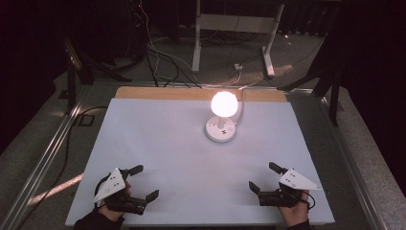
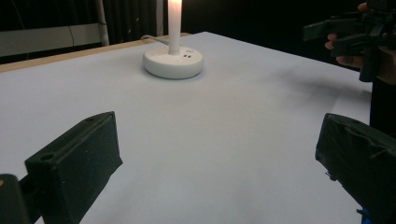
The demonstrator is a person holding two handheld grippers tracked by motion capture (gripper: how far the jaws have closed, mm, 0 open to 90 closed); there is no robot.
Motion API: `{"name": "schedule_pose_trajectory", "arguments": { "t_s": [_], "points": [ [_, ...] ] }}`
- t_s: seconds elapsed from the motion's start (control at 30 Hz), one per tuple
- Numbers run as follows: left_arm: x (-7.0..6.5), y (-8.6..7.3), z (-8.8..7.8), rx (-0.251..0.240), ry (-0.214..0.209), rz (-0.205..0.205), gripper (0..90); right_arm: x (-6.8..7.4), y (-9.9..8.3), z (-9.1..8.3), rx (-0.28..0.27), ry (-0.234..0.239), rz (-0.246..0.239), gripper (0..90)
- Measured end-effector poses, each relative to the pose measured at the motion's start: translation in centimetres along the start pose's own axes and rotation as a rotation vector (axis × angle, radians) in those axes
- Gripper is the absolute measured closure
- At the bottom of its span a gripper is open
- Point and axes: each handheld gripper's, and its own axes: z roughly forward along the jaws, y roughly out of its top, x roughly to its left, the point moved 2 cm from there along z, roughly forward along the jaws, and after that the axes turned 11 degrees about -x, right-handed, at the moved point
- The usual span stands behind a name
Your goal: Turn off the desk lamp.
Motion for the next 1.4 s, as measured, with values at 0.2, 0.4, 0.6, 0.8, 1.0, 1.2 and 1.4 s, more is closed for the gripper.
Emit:
{"name": "schedule_pose_trajectory", "arguments": {
  "t_s": [0.2, 0.4, 0.6, 0.8, 1.0, 1.2, 1.4],
  "points": [
    [0.0, 0.0, 0.1, -0.001, -0.006, -0.002, 0.6, -0.2, 0.3, -0.1, 0.003, -0.038, 0.026, 0.0],
    [-0.1, 0.1, 0.0, -0.003, -0.002, 0.000, 0.6, -0.1, 1.2, -0.4, 0.015, -0.071, 0.023, 0.0],
    [-0.1, 0.0, 0.0, -0.001, -0.003, -0.001, 0.6, 0.2, 2.8, -0.4, 0.007, -0.085, 0.028, 0.0],
    [0.0, 0.0, 0.0, -0.001, 0.005, -0.001, 0.6, -0.1, 3.7, -0.1, -0.006, -0.086, 0.026, 0.0],
    [0.0, 0.1, -0.1, -0.009, 0.001, -0.009, 0.6, -0.4, 4.8, 0.6, -0.003, -0.089, 0.024, 0.0],
    [0.0, 0.1, 0.0, -0.010, 0.004, -0.009, 0.6, -0.4, 5.2, 1.4, -0.003, -0.080, 0.026, 0.0],
    [0.1, 0.2, -0.1, -0.013, 0.006, -0.013, 0.6, -0.4, 5.7, 2.5, 0.000, -0.072, 0.020, 0.0]
  ]
}}
